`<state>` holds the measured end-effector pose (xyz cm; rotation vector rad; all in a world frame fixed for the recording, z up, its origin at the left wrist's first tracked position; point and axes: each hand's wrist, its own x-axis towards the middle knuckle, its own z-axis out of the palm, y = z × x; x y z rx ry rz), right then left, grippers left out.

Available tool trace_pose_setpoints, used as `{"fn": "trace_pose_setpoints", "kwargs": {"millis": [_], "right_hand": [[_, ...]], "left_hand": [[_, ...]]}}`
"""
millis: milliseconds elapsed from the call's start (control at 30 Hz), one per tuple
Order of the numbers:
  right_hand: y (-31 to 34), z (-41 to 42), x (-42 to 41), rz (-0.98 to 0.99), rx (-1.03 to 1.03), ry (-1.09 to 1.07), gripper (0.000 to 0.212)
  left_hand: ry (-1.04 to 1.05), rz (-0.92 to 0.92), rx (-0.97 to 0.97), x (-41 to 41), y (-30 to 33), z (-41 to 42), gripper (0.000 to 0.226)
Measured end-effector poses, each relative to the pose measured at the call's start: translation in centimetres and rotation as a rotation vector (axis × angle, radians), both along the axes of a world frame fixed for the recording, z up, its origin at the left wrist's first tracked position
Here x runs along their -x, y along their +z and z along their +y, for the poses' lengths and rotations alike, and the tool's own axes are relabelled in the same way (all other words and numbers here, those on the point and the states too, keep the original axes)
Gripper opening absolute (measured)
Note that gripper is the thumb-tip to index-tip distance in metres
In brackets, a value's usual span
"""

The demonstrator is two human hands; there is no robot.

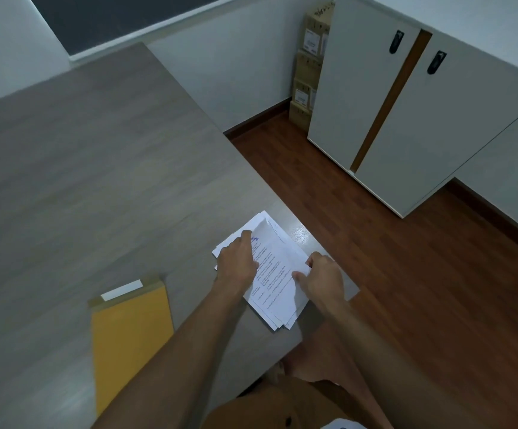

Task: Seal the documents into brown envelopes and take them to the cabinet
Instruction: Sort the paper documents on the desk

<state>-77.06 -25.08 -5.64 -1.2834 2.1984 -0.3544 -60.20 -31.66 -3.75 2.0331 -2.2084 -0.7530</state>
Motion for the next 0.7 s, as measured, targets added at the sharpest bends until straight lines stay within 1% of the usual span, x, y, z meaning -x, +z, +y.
{"fn": "trace_pose_setpoints", "kwargs": {"millis": [200, 333, 433, 500, 533, 600, 700], "right_hand": [[0.3, 0.0, 0.2, 0.005, -0.009, -0.007, 0.048], [0.6, 0.0, 0.1, 0.013, -0.006, 0.002, 0.048], [0.6, 0.0, 0.1, 0.015, -0.007, 0.009, 0.045], [0.6, 0.0, 0.1, 0.020, -0.009, 0.012, 0.045], [0.6, 0.0, 0.1, 0.020, -0.009, 0.011, 0.045], [0.6, 0.0, 0.1, 0.017, -0.008, 0.008, 0.046], [0.6, 0.1, 0.2, 0.022, -0.005, 0.009, 0.047]], "left_hand": [[0.089, 0.090, -0.051, -0.7, 0.8, -1.6, 0.042], [0.204, 0.203, -0.123, -1.6, 1.4, -3.1, 0.054], [0.152, 0.151, -0.240, -2.0, 1.6, -3.7, 0.055], [0.118, 0.106, -0.270, -2.0, 1.5, -4.0, 0.054], [0.110, 0.096, -0.272, -2.0, 1.4, -4.0, 0.054], [0.087, 0.076, -0.239, -2.0, 1.1, -3.9, 0.045], [0.061, 0.047, -0.084, -2.0, 0.5, -3.3, 0.034]]}}
